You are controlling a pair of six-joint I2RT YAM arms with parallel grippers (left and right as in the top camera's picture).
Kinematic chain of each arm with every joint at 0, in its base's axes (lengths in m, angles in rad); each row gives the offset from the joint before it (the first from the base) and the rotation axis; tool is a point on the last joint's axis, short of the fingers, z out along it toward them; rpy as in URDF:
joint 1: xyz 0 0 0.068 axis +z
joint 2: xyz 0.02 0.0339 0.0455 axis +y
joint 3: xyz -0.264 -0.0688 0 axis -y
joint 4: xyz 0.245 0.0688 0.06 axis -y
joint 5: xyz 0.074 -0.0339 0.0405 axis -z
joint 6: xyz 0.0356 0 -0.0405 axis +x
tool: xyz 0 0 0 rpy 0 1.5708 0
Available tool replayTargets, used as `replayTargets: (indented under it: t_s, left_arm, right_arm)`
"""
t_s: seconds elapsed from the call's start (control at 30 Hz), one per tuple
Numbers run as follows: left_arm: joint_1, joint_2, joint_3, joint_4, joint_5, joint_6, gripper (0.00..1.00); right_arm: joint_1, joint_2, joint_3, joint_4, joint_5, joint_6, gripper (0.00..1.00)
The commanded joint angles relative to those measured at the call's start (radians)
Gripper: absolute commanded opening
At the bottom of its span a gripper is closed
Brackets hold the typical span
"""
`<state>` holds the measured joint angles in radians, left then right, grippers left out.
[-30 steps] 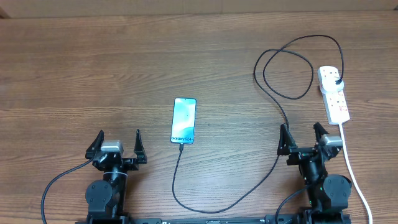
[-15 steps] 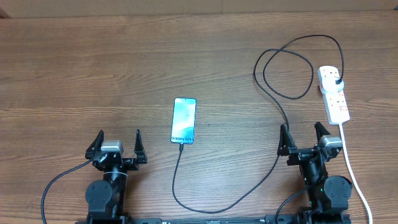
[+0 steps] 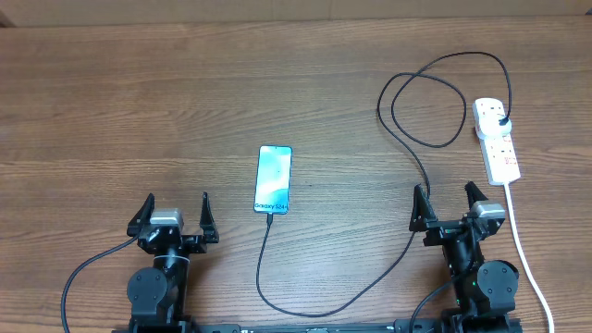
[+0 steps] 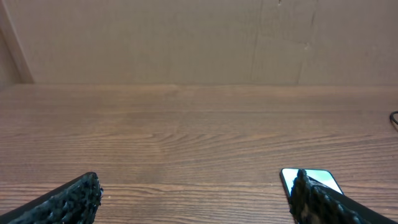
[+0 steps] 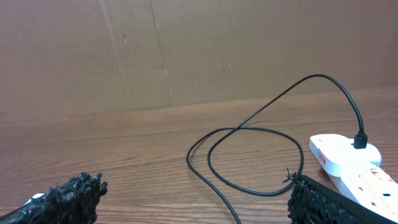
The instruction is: Plug charger to phone and switch on socket
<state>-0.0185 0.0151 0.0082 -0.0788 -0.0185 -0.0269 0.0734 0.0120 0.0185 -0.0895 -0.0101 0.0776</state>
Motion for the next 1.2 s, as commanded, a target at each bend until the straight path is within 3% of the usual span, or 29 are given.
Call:
replayTargets:
  t_s: [0.0, 0.27, 0.47, 1.17]
  left_arm:
    - [0.007, -0.011, -0.003, 0.001, 0.009, -0.018, 1.0]
    - [0.007, -0.011, -0.003, 0.001, 0.009, -0.018, 1.0]
    - [0.007, -0.011, -0.003, 0.001, 0.009, -0.018, 1.0]
    - [0.007, -0.011, -0.003, 0.001, 0.009, -0.018, 1.0]
  right_arm:
    - [0.006, -0.01, -0.011, 0.005, 0.016, -0.005, 1.0]
    - [0.006, -0.01, -0.011, 0.005, 0.008, -0.005, 1.0]
    - [0.006, -0.01, -0.011, 0.005, -0.006, -0.085, 1.0]
    - [0.006, -0.01, -0.011, 0.005, -0.002, -0.086, 1.0]
